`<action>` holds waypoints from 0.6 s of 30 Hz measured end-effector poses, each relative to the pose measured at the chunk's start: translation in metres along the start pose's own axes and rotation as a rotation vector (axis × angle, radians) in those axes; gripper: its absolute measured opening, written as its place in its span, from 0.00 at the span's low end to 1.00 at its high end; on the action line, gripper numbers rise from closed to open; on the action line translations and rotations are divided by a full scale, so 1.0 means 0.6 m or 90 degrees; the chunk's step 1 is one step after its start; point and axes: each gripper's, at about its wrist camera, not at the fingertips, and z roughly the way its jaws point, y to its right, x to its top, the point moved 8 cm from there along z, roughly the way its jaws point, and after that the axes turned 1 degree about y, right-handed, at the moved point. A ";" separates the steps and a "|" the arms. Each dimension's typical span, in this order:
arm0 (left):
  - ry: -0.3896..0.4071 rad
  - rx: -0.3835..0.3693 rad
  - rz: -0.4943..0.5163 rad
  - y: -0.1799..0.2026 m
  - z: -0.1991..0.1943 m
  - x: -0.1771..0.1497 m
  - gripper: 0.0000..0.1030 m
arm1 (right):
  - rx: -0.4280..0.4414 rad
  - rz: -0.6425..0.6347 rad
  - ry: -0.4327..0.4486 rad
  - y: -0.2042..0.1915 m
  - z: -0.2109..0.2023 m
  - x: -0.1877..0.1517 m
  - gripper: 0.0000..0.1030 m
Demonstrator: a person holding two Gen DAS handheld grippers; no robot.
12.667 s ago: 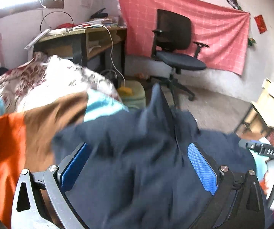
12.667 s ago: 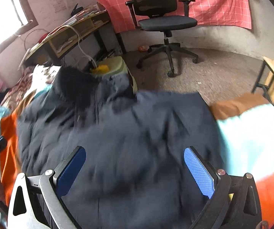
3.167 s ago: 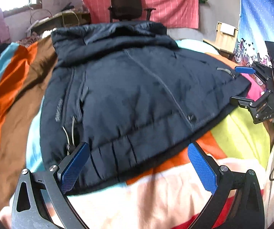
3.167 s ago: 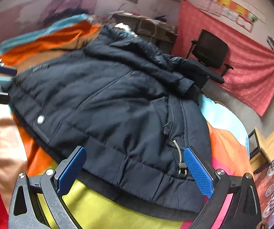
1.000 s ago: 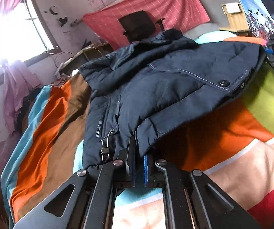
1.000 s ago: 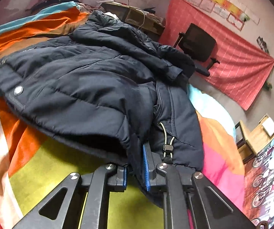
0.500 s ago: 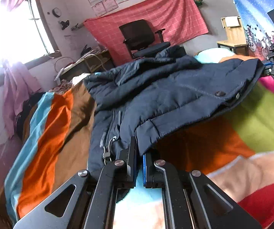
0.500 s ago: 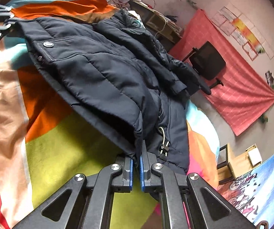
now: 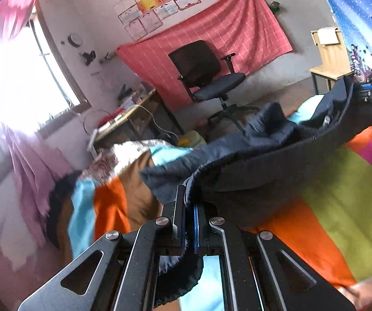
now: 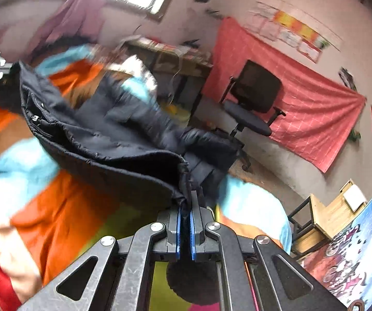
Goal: Fold large clothes
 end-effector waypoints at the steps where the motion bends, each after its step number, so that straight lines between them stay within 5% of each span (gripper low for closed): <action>1: -0.002 0.004 0.002 -0.006 0.012 0.013 0.03 | -0.004 0.012 0.006 0.014 0.007 0.016 0.05; 9: 0.008 0.016 -0.048 -0.082 0.186 0.080 0.03 | -0.033 0.053 0.033 0.085 0.117 0.125 0.05; 18: -0.007 0.019 -0.132 -0.136 0.394 0.088 0.03 | -0.060 0.101 0.050 0.116 0.309 0.193 0.06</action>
